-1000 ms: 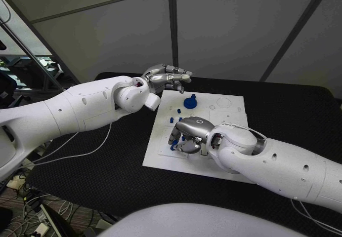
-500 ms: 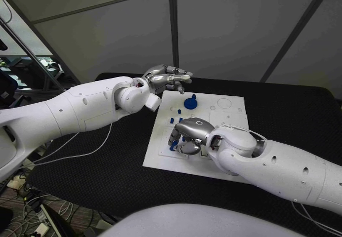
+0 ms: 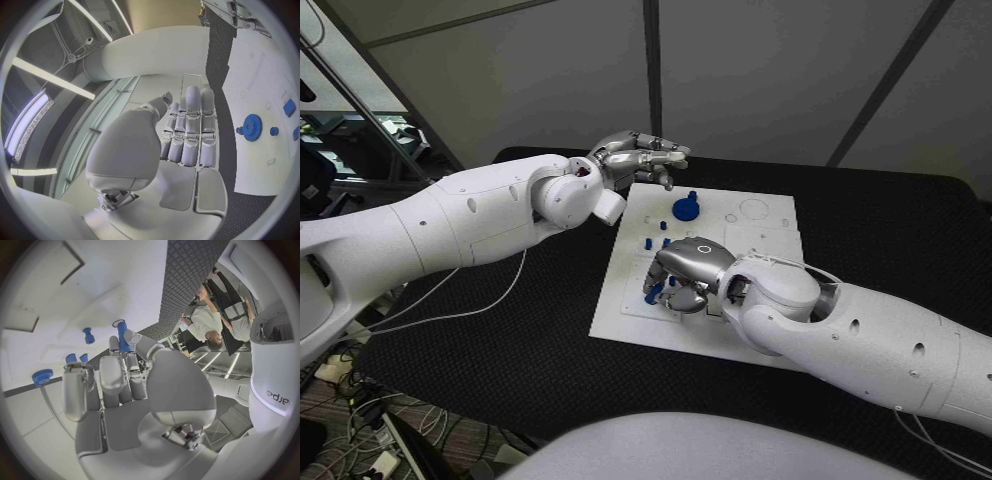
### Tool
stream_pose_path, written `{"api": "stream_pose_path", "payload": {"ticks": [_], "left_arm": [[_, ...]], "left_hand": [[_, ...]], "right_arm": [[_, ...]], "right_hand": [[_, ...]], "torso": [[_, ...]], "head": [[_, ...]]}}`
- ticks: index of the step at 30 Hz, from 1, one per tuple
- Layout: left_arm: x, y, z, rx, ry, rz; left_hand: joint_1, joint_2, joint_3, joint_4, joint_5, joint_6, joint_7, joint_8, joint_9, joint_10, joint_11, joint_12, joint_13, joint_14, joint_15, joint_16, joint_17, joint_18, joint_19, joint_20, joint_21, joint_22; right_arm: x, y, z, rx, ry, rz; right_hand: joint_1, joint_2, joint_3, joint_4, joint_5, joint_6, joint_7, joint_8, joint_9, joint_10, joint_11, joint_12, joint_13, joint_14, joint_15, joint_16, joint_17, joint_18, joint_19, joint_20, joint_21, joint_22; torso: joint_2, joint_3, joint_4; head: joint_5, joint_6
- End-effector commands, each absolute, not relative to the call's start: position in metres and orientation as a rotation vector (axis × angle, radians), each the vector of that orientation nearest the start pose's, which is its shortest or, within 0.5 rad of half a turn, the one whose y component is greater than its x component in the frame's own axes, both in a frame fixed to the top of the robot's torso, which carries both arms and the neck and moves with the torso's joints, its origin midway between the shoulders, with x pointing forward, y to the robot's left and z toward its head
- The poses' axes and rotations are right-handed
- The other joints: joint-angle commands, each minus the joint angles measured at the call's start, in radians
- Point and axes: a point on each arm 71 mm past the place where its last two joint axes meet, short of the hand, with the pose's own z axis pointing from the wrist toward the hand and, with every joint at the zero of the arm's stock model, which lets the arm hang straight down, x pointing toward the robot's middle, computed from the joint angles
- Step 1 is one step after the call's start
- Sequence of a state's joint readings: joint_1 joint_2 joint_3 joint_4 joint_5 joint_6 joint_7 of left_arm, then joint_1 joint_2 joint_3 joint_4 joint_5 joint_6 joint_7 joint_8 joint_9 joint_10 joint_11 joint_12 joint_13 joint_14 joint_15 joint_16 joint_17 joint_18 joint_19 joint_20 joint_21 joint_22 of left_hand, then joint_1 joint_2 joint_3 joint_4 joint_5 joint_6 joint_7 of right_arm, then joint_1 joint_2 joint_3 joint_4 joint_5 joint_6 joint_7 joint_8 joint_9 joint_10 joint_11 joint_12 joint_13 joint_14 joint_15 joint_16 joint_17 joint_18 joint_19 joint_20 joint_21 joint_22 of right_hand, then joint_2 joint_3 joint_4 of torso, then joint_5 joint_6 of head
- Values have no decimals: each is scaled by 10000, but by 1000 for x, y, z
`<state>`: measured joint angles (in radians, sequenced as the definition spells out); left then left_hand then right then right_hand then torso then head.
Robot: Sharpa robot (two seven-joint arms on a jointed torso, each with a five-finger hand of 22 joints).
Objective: Assemble the parts on the task board
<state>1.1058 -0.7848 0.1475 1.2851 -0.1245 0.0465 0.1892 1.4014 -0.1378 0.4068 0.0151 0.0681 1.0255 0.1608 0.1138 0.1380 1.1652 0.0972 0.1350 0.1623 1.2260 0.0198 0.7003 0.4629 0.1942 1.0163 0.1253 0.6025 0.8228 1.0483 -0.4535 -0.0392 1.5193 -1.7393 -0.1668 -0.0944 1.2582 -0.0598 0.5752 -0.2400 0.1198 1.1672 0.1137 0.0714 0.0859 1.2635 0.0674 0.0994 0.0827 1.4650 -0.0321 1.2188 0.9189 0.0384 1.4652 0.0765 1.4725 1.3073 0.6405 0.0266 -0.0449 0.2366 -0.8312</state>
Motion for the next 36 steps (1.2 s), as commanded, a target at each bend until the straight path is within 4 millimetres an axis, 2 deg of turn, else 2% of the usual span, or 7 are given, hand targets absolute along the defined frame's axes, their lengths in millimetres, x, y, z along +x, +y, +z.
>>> {"api": "stream_pose_path", "payload": {"ticks": [1, 15, 20, 29, 31, 34, 36], "left_arm": [[526, 236, -185, -10846, 16225, -16487], [527, 236, -186, -10857, 16248, -16479], [527, 235, -186, -10851, 16258, -16494], [527, 236, -186, -10859, 16256, -16478], [527, 236, -186, -10858, 16260, -16481], [527, 235, -186, -10857, 16267, -16487], [527, 235, -186, -10858, 16273, -16488]], "left_hand": [[-12, 50, 3, -35, -62, -48, 30, -69, 11, -39, 2, -69, 9, -75, -12, -38, -13, -131, -56, -14, -37, -15], [-25, 48, -5, -30, -65, -55, 35, -75, 12, -49, 7, -74, 12, -77, -8, -46, -15, -131, -57, -11, -46, -20], [-25, 48, -5, -30, -65, -55, 35, -75, 12, -49, 7, -74, 12, -77, -8, -46, -15, -131, -57, -11, -46, -20], [-25, 48, -5, -30, -65, -55, 35, -75, 12, -49, 7, -74, 12, -77, -8, -46, -15, -131, -57, -11, -46, -20], [-29, 52, -8, -28, -65, -62, 35, -81, 13, -60, 10, -79, 16, -80, -5, -55, -18, -131, -59, -7, -58, -26], [-29, 52, -8, -28, -65, -62, 35, -81, 13, -60, 10, -79, 16, -80, -5, -55, -18, -131, -59, -7, -58, -26], [-29, 52, -8, -28, -65, -62, 35, -81, 13, -60, 10, -79, 16, -80, -5, -55, -18, -131, -59, -7, -58, -26]], "right_arm": [[408, -3, -242, -6545, 16996, 8781], [407, -6, -241, -6627, 17012, 8528], [407, -6, -242, -6716, 17099, 8389], [406, -5, -242, -6816, 17120, 8277], [406, -3, -241, -6841, 17090, 8355], [404, 1, -241, -6861, 17035, 8565], [403, 4, -240, -6842, 16984, 8772]], "right_hand": [[21, 65, 56, -5, 59, 13, 20, -22, 14, 227, -195, 8, -7, 29, -44, 33, 9, -55, 409, -53, 1, 1412], [13, 62, 60, -10, 68, 41, 18, -13, 21, 250, -197, 3, -1, 42, -45, 77, 80, -63, 424, -52, 25, 1442], [-5, 50, 53, -10, 66, 57, 18, -9, 26, 263, -198, -2, 3, 41, -46, 74, 67, -62, 422, -51, 23, 1440], [-37, 25, 38, -7, 57, 65, 18, -11, 28, 270, -197, -17, 5, 38, -46, 71, 51, -56, 411, -50, 7, 1420], [-107, -49, 14, -14, 39, -2, 32, -55, 13, 222, -181, -82, -3, 5, -36, 0, -87, -51, 400, -45, -7, 1404], [-416, -325, -40, 28, -38, -419, 151, -117, -94, -292, -24, -375, -114, -36, 93, -69, -229, -19, 325, 31, -120, 1270], [-658, -562, -84, 58, -184, -726, 85, -108, -164, -738, 51, -398, -180, -85, 167, -169, -423, 49, 188, 104, -329, 1021]], "torso": [[2, 3, -10], [-2, 3, -22], [3, 0, 6], [7, -2, -9], [6, -4, -12], [-1, -8, -8], [4, -5, -1]], "head": [[2, -5], [5, -10], [-8, -15], [-3, -20], [-6, -23], [-7, -31], [-13, -38]]}}
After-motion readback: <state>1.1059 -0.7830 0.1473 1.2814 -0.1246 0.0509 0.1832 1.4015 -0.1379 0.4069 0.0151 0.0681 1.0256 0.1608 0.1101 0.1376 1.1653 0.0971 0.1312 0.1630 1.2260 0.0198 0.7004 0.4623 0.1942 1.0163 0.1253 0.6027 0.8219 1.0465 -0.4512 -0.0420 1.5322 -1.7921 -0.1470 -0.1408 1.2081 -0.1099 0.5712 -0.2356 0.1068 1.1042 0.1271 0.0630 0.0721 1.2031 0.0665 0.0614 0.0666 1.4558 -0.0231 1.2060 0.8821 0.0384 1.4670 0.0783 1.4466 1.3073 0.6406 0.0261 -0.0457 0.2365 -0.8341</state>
